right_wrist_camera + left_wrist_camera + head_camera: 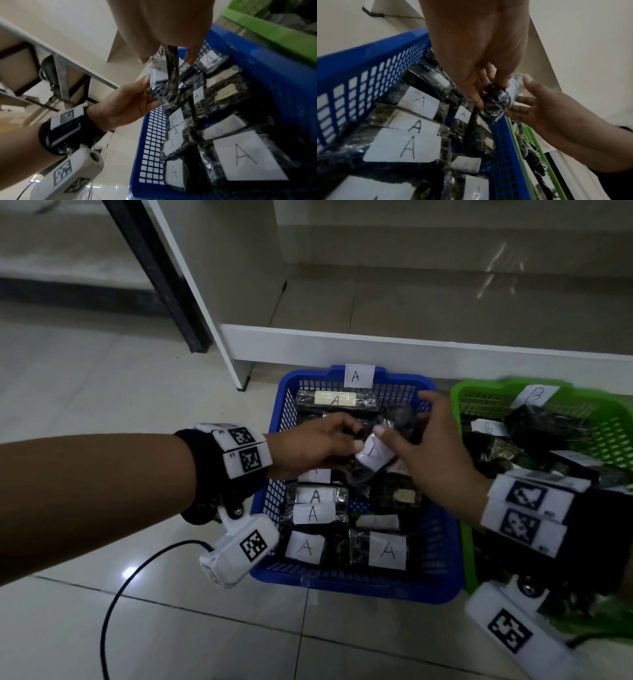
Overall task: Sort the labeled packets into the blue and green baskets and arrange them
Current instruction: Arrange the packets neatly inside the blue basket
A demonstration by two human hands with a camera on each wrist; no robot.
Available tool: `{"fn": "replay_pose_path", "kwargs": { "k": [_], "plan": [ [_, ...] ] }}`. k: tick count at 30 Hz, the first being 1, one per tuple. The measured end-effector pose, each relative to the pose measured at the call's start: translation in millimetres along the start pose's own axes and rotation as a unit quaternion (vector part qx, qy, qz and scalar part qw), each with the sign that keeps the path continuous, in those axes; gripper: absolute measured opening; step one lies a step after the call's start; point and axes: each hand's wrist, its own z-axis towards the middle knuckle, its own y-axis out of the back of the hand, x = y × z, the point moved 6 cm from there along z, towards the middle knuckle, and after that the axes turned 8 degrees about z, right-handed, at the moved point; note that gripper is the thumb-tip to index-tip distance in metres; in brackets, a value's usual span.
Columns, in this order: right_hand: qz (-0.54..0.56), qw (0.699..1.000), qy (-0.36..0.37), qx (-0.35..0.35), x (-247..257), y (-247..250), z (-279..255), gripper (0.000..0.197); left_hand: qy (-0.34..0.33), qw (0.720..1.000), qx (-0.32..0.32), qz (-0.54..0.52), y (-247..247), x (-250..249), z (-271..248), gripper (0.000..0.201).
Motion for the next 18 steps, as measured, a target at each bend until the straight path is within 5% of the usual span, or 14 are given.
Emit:
{"fn": "replay_pose_path", "kwargs": {
  "k": [3,6,8,9,11,13,18],
  "plan": [
    [0.041,0.998,-0.051,0.002,-1.5,-5.8,9.2,0.078,-0.004,0.998,-0.056,-0.024,0.0,-3.0,1.6,0.015],
    [0.023,0.991,-0.05,0.121,3.5,-23.6,9.1,0.08,0.029,0.999,-0.018,0.002,-1.3,5.6,-1.5,0.024],
    [-0.015,0.986,-0.018,0.167,6.3,-30.5,9.8,0.082,0.03,0.992,0.0,0.119,7.8,12.6,-6.6,0.024],
    [-0.035,0.985,0.002,0.172,7.6,-31.1,11.1,0.08,0.001,0.97,-0.022,0.24,17.7,12.2,-9.2,0.019],
    [-0.075,0.983,0.038,0.165,8.3,-32.1,16.0,0.07,-0.082,0.872,-0.101,0.473,39.5,8.9,-12.0,0.019],
    [-0.118,0.973,0.069,0.188,7.6,-39.8,18.7,0.062,-0.126,0.78,-0.169,0.59,58.8,9.6,-12.2,0.027],
    [-0.232,0.914,0.124,0.309,5.1,-84.4,6.9,0.064,-0.078,0.762,-0.131,0.629,83.9,29.3,3.1,0.06]
  ]
}}
